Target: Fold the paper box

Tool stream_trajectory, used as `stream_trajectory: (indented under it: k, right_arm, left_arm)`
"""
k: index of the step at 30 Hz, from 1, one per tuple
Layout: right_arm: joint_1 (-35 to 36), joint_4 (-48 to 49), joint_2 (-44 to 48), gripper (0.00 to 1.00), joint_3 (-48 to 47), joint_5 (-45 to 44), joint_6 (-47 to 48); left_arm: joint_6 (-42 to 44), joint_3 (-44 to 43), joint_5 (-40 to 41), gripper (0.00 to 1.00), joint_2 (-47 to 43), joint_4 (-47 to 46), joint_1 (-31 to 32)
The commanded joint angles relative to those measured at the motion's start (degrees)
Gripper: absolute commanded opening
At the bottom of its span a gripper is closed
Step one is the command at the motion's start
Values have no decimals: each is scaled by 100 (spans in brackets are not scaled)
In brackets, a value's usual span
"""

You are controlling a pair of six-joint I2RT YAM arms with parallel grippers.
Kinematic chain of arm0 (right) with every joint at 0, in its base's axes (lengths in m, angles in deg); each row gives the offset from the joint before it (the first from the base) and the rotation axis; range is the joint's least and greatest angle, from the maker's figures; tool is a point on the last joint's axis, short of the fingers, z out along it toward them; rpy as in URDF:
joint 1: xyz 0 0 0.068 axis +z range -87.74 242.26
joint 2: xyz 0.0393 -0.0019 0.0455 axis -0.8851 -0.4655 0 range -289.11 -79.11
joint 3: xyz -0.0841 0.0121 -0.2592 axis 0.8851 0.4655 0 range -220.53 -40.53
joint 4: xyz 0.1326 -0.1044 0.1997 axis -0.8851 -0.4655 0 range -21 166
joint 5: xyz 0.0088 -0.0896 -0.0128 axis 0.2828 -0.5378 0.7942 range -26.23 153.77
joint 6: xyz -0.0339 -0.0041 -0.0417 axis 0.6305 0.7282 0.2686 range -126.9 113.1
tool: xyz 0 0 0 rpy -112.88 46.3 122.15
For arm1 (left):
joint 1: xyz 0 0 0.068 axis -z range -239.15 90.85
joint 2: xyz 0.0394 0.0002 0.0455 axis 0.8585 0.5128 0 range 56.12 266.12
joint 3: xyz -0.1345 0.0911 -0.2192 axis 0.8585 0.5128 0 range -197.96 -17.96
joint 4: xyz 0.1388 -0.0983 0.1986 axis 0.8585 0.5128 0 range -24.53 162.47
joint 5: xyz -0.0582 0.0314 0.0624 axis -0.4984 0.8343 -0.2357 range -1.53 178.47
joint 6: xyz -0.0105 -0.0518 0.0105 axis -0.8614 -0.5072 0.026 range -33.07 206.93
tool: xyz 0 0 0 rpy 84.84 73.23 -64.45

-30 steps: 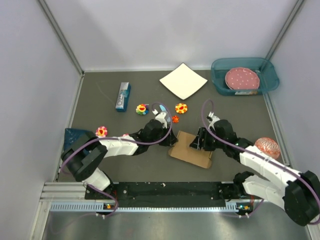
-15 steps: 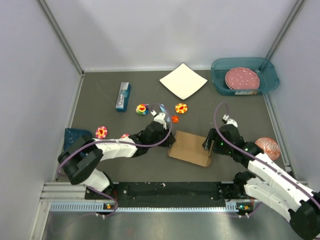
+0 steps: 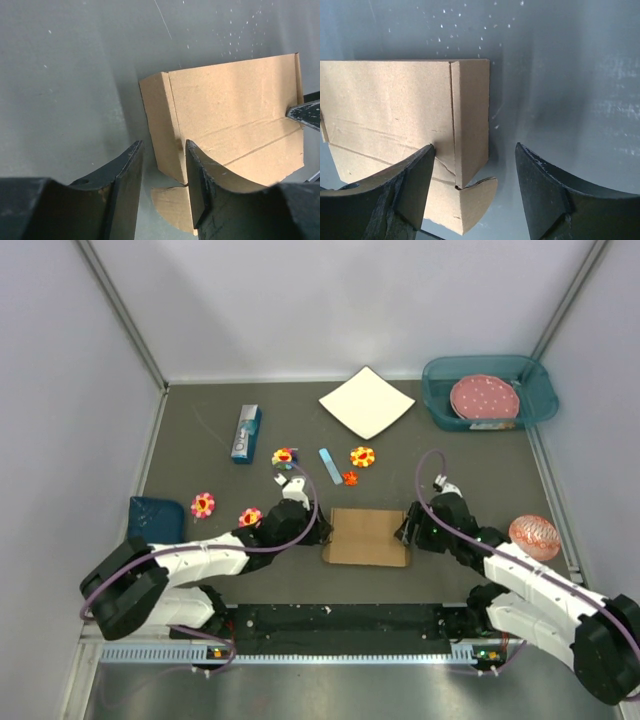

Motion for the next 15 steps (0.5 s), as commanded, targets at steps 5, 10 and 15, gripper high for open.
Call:
stream_trajectory:
  k: [5,10,15]
  right_arm:
    - [22,558,-237,68,-6,-8,365]
    - [22,567,79,69,-129,-131,453]
    - [22,838,-33,69,-199,-184,559]
  left_arm:
    - [-41,127,175,52,-815,-368,-273]
    - [-32,303,227,59,-1037,-658,-405]
    - [12,408,-18,57,-563,-974,-528]
